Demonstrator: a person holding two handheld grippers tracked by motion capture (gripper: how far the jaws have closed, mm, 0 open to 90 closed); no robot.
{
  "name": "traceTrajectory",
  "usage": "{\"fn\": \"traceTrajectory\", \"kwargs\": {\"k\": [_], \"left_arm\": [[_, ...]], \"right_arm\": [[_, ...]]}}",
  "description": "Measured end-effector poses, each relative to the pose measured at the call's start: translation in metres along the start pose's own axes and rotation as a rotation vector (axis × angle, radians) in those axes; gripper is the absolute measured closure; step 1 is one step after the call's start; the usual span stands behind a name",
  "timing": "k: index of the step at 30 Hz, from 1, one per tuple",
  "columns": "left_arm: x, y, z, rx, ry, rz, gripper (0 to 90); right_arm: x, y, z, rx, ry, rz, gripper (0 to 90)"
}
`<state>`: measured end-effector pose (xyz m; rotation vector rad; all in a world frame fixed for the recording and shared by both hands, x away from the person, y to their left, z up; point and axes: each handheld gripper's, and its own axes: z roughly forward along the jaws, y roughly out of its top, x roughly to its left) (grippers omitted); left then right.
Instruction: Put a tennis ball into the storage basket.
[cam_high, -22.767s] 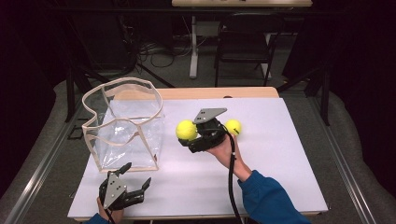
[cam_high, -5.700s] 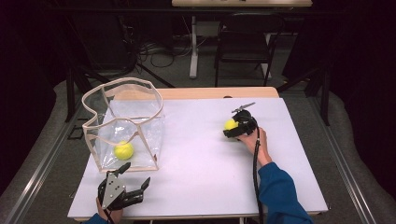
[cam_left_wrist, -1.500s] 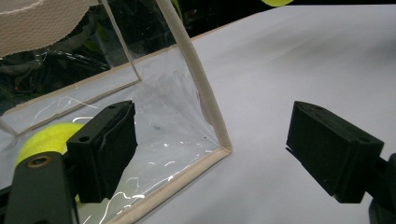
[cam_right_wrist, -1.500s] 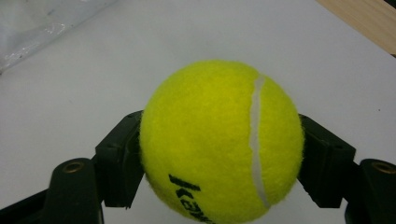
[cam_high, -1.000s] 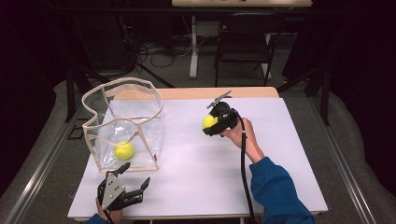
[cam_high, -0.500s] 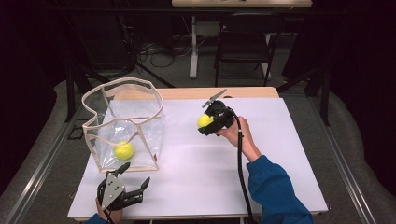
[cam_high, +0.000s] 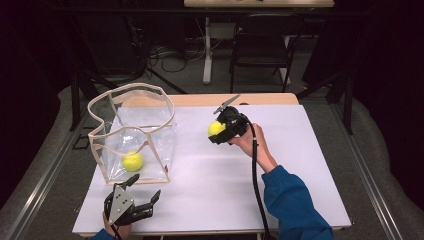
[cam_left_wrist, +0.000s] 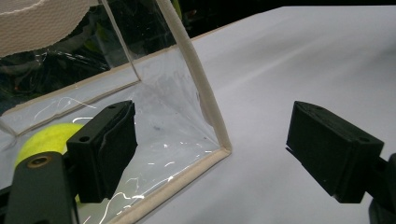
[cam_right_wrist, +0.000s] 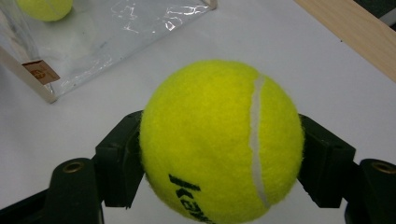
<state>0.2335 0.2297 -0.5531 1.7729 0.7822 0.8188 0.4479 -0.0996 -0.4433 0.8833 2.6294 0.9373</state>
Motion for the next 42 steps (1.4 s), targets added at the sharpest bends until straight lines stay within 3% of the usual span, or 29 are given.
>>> {"fn": "traceTrajectory", "kwargs": {"k": [42], "left_arm": [[0.000,0.000,-0.001,-0.001,0.001,0.000,15.9]], "right_arm": [[0.013,0.021,-0.012,-0.083,0.027,-0.020,26.3]]}}
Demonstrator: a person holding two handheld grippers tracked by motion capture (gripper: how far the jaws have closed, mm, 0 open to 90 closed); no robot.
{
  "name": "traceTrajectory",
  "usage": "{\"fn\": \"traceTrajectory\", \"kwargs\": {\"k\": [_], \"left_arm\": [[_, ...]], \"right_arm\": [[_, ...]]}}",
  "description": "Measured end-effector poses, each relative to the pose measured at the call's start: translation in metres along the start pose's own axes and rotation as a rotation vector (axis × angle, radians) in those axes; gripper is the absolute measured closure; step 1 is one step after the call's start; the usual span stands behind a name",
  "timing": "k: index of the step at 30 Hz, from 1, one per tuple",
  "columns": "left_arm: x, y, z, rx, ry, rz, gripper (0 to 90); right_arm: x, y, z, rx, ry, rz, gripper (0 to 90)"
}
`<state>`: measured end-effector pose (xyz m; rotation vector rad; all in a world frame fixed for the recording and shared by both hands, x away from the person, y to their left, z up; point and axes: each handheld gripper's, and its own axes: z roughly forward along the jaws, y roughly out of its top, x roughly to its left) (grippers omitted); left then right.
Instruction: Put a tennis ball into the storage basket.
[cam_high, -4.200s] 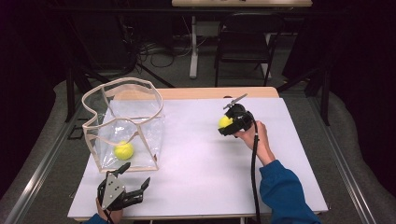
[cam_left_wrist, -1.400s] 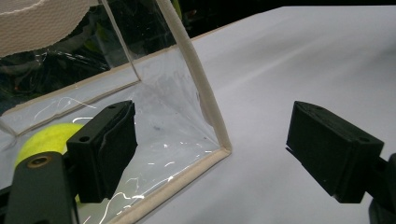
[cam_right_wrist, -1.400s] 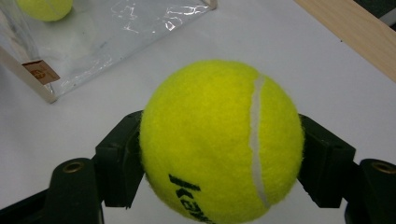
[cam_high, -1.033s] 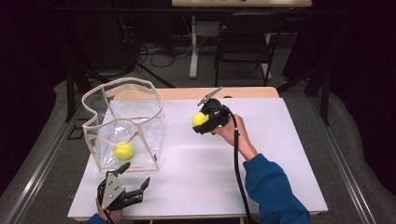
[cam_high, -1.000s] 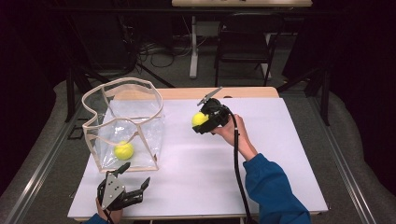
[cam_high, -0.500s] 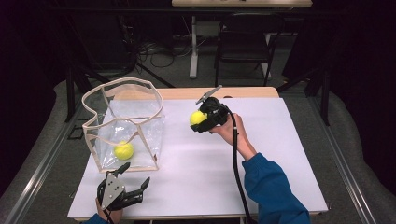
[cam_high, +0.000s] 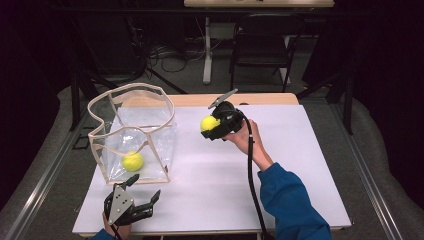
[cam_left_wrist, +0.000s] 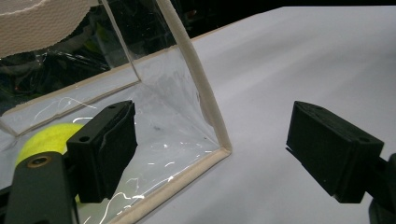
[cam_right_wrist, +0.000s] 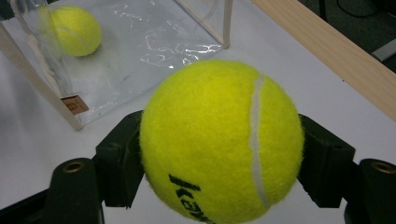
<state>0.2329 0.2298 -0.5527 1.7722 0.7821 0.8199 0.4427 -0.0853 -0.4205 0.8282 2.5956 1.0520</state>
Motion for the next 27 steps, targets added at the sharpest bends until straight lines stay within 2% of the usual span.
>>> {"fn": "traceTrajectory", "kwargs": {"k": [27], "left_arm": [[0.001,0.000,0.000,0.002,0.000,0.001,15.9]], "right_arm": [[0.005,0.011,-0.008,-0.070,0.020,-0.007,26.4]]}}
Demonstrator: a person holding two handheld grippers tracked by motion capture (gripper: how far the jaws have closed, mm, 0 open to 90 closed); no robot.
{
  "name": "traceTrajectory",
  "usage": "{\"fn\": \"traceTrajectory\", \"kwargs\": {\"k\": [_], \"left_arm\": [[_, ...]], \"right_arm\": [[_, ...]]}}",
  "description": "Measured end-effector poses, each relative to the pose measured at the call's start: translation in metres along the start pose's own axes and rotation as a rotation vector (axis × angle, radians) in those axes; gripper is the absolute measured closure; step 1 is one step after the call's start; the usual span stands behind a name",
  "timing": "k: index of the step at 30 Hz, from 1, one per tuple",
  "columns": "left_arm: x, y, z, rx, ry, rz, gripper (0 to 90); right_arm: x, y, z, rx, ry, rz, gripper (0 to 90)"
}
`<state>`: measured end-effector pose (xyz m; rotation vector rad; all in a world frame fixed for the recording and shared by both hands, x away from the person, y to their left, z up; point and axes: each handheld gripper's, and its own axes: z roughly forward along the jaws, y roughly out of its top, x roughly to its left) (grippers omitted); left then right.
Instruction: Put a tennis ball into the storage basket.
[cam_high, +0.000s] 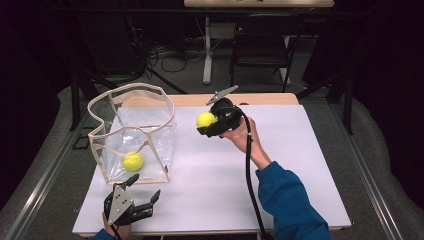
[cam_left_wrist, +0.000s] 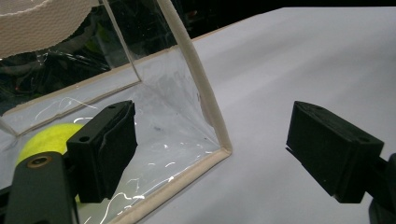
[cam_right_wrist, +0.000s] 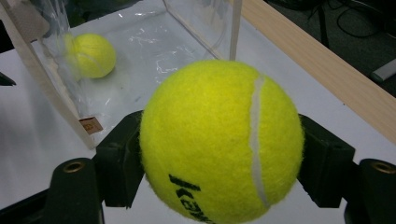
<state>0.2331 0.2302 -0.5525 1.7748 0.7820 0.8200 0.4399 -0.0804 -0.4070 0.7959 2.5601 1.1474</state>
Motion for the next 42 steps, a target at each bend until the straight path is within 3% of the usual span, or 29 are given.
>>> {"fn": "traceTrajectory", "kwargs": {"k": [26,42], "left_arm": [[0.000,0.000,0.000,0.000,0.002,0.000,15.9],[0.000,0.000,0.000,-0.002,0.000,0.000,15.9]], "right_arm": [[0.010,0.021,-0.007,-0.072,0.007,-0.034,26.4],[0.014,0.027,-0.007,-0.083,0.008,-0.047,26.4]]}}
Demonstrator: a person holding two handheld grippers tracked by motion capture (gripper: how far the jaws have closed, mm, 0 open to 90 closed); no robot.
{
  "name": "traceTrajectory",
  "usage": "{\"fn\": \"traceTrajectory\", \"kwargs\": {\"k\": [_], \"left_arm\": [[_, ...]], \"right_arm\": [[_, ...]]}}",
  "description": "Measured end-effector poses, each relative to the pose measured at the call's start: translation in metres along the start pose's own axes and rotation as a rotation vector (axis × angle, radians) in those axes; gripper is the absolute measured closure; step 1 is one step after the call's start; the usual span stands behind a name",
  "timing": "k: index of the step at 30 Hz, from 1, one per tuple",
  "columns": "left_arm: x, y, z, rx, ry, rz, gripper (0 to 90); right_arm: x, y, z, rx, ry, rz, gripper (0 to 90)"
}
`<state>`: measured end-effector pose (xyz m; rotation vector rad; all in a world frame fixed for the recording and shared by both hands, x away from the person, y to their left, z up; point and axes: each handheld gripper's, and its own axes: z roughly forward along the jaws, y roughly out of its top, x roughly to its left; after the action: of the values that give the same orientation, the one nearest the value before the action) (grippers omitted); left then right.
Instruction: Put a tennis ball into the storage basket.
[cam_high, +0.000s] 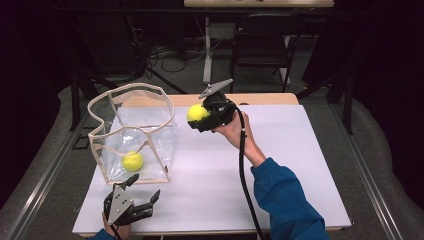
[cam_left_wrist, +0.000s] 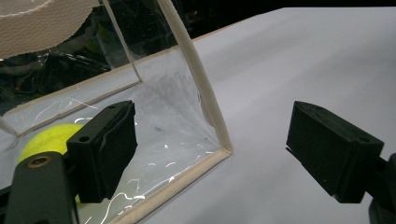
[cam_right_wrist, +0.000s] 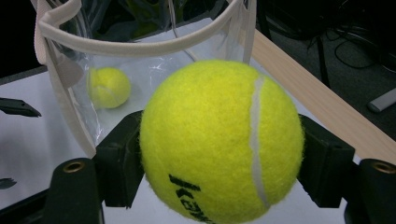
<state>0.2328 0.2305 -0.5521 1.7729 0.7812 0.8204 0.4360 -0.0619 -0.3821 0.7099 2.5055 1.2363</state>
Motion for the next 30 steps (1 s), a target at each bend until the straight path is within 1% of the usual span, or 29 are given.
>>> {"fn": "traceTrajectory", "kwargs": {"k": [7,12,20,26,30], "left_arm": [[0.000,0.000,0.000,-0.001,0.002,-0.002,15.9],[0.000,0.000,0.000,-0.002,-0.001,-0.003,15.9],[0.001,0.000,0.000,-0.003,0.000,-0.004,15.9],[0.001,0.000,0.000,-0.004,-0.001,-0.005,15.9],[0.001,0.000,0.000,-0.004,0.000,-0.003,15.9]], "right_arm": [[0.001,0.007,-0.003,-0.022,0.003,-0.002,26.4],[0.002,0.010,-0.002,-0.018,0.002,-0.005,26.4],[0.003,0.016,-0.002,-0.031,0.005,-0.010,26.4],[0.003,0.019,-0.001,-0.030,0.004,-0.011,26.4],[0.004,0.021,-0.002,-0.044,0.004,-0.016,26.4]]}}
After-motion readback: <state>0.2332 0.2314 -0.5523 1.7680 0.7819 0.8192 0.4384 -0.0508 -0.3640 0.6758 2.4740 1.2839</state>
